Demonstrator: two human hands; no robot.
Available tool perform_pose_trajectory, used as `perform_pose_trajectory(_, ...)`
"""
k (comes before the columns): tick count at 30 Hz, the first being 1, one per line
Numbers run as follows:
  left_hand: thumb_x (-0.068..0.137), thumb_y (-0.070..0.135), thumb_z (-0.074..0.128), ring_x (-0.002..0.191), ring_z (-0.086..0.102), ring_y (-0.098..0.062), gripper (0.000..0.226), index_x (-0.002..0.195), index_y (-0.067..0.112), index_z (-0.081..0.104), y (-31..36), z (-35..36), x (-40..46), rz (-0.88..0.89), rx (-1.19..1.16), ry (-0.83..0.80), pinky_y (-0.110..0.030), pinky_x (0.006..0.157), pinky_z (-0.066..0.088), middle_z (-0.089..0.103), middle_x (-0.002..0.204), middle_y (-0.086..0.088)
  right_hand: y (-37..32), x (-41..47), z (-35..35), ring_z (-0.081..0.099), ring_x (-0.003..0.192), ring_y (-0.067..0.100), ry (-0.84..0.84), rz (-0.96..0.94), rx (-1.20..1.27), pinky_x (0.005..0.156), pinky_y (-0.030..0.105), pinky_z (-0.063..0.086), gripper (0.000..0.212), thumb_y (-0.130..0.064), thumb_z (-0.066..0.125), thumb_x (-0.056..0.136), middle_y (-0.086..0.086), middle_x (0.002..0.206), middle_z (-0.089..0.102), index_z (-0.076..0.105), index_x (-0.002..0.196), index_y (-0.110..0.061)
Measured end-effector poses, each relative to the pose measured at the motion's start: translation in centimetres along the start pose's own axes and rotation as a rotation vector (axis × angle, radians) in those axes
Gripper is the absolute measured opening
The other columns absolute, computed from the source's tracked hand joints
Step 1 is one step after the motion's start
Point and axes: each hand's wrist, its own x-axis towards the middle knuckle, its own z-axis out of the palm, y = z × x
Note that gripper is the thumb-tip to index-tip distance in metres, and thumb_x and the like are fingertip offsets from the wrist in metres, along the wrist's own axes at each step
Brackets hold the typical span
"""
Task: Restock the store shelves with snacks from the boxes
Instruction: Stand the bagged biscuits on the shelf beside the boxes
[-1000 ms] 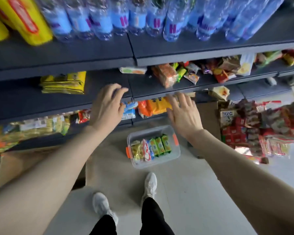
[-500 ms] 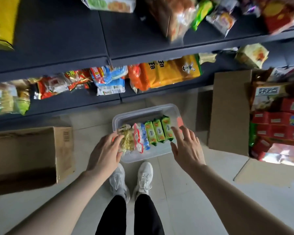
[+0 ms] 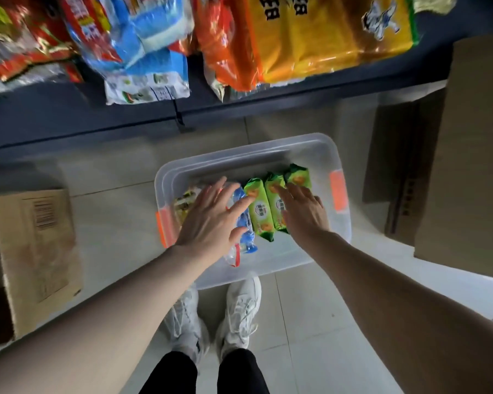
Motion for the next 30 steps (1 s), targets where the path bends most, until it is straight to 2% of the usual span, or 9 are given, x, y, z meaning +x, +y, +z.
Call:
perform_pose_trajectory(6, 0.096, 0.043, 0.052, 0.137, 0.04, -0.038, 0.042, 0.13, 0.02, 0.063, -2.7, 3.4, 1.5, -0.072, 0.013, -0.052, -0.052, 0.113, 0.034, 0.055, 0.139, -0.011, -2.4, 6.1, 3.4, 0.045, 0.132, 0.03, 0.056, -0.055, 0.004, 0.103, 0.044, 0.041, 0.053, -0.009, 0.064, 0.091, 0.006, 0.138, 0.057, 0.051, 0.142, -0.018)
perform_pose_trajectory(12, 0.094, 0.05, 0.028, 0.132, 0.045, -0.032, 0.058, 0.125, 0.019, 0.065, -3.0, 3.7, 1.6, -0.08, -0.012, -0.092, -0.045, 0.11, 0.036, 0.058, 0.133, -0.006, -2.6, 7.4, 3.2, 0.045, 0.123, 0.029, 0.054, -0.006, -0.041, 0.093, 0.039, 0.034, 0.023, -0.023, 0.058, 0.096, 0.0, 0.123, 0.067, 0.067, 0.117, -0.022)
perform_pose_trajectory(16, 0.098, 0.046, 0.043, 0.142, 0.034, -0.034, 0.049, 0.132, 0.016, 0.061, -2.6, 2.3, 1.3, -0.096, -0.024, -0.124, -0.045, 0.117, 0.028, 0.048, 0.146, -0.011, -1.9, 5.5, 1.6, 0.045, 0.13, 0.03, 0.027, -0.095, -0.006, 0.099, 0.041, 0.036, 0.015, -0.023, 0.058, 0.097, 0.002, 0.116, 0.07, 0.07, 0.103, -0.016)
perform_pose_trajectory(19, 0.099, 0.048, 0.044, 0.15, 0.014, -0.031, 0.056, 0.147, 0.017, 0.044, -2.2, 0.6, 0.7, -0.108, -0.003, -0.211, -0.042, 0.123, 0.013, 0.029, 0.159, -0.01, -1.3, 3.0, -0.5, 0.044, 0.139, 0.032, 0.045, -0.119, 0.115, 0.104, 0.048, 0.041, 0.009, -0.018, 0.061, 0.096, 0.006, 0.112, 0.073, 0.068, 0.096, -0.012)
perform_pose_trajectory(21, 0.1, 0.05, 0.041, 0.152, 0.005, -0.031, 0.061, 0.152, 0.019, 0.033, -1.9, -0.6, 0.3, -0.092, 0.035, -0.256, -0.041, 0.124, 0.006, 0.02, 0.162, -0.008, -0.9, 1.5, -2.0, 0.053, 0.129, 0.037, 0.088, -0.129, 0.169, 0.091, 0.051, 0.05, 0.004, -0.014, 0.063, 0.094, 0.008, 0.1, 0.074, 0.064, 0.092, -0.011)
perform_pose_trajectory(22, 0.101, 0.05, 0.04, 0.152, 0.004, -0.03, 0.062, 0.153, 0.019, 0.032, -1.7, -1.3, 0.0, -0.084, 0.044, -0.275, -0.041, 0.124, 0.004, 0.018, 0.163, -0.008, -0.8, 0.9, -2.9, 0.06, 0.116, 0.039, 0.099, -0.124, 0.194, 0.081, 0.049, 0.053, 0.004, -0.013, 0.063, 0.094, 0.01, 0.093, 0.072, 0.062, 0.091, -0.011)
perform_pose_trajectory(25, 0.099, 0.052, 0.041, 0.151, 0.011, -0.03, 0.065, 0.15, 0.012, 0.035, -0.5, -3.3, -0.6, -0.069, 0.028, -0.277, -0.039, 0.123, 0.006, 0.025, 0.16, -0.01, -1.4, -0.6, -6.4, 0.061, 0.077, 0.037, 0.178, -0.089, 0.277, 0.059, 0.038, 0.046, 0.002, -0.009, 0.06, 0.091, 0.014, 0.081, 0.066, 0.061, 0.091, -0.007)
perform_pose_trajectory(27, 0.093, 0.06, 0.046, 0.145, 0.027, -0.03, 0.074, 0.147, 0.008, 0.04, 0.7, -4.7, -0.9, -0.064, -0.018, -0.233, -0.038, 0.121, 0.018, 0.039, 0.152, -0.013, -2.0, -1.6, -8.9, 0.058, 0.07, 0.036, 0.292, -0.045, 0.343, 0.056, 0.037, 0.041, 0.004, -0.008, 0.06, 0.09, 0.014, 0.08, 0.065, 0.06, 0.086, -0.008)
perform_pose_trajectory(30, 0.079, 0.069, 0.059, 0.125, 0.051, -0.032, 0.09, 0.14, 0.004, 0.046, 2.9, -6.6, -1.2, -0.095, -0.097, -0.123, -0.039, 0.107, 0.039, 0.057, 0.132, -0.016, -2.7, -2.9, -11.9, 0.05, 0.062, 0.036, 0.395, 0.058, 0.494, 0.055, 0.04, 0.042, 0.019, -0.009, 0.061, 0.089, 0.01, 0.07, 0.057, 0.05, 0.075, -0.016)
